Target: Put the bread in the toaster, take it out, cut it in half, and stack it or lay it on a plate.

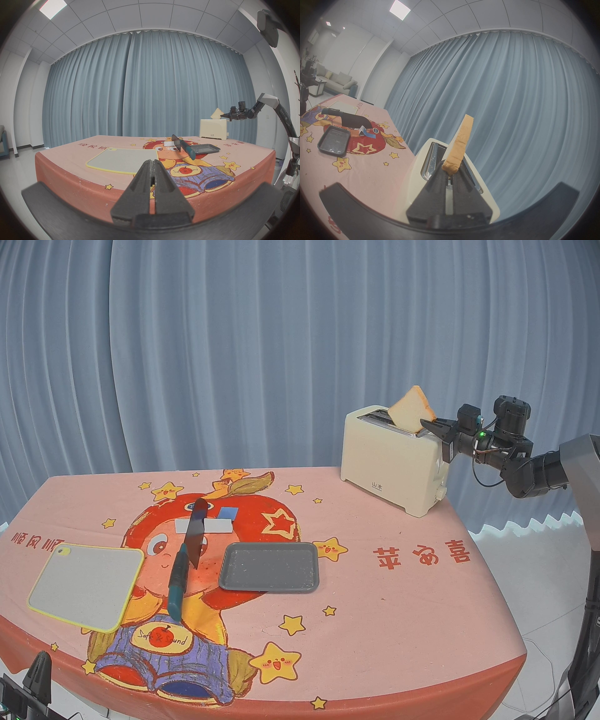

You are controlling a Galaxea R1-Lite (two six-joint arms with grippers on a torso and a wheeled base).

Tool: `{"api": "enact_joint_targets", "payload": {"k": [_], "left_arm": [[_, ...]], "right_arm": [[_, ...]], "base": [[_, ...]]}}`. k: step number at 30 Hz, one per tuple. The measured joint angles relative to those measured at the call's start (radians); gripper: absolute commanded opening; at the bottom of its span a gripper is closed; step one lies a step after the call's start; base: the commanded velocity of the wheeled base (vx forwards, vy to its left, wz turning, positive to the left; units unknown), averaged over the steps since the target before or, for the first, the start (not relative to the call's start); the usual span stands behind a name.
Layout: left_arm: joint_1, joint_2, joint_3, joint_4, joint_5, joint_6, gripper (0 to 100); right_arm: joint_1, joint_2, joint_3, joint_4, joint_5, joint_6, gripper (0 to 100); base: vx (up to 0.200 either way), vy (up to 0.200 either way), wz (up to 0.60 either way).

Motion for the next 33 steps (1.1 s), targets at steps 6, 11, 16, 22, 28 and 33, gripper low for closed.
{"api": "enact_joint_targets", "payload": {"k": [6,11,16,22,28,33], "left_arm": [[0.000,0.000,0.000,0.000,0.000,0.000,0],[0.000,0.000,0.000,0.000,0.000,0.000,0],[-0.001,0.000,0.000,0.000,0.000,0.000,0],[0.000,0.000,0.000,0.000,0.000,0.000,0],[0.000,0.000,0.000,0.000,0.000,0.000,0],[-0.001,0.000,0.000,0.000,0.000,0.000,0]], "right_arm": [[0.002,0.007,-0.003,0.000,0.000,0.000,0],[0.002,0.007,-0.003,0.001,0.000,0.000,100],[0.004,0.008,-0.003,0.000,-0.006,0.000,100],[0.008,0.008,-0.001,0.000,-0.009,0.000,100],[0.009,0.005,0.005,-0.003,-0.010,0.002,100],[0.007,-0.013,0.026,-0.007,-0.011,0.004,100]], "base": [[0.000,0.000,0.00],[0.000,0.000,0.00],[0.000,0.000,0.00],[0.000,0.000,0.00],[0.000,0.000,0.00],[0.000,0.000,0.00]]}}
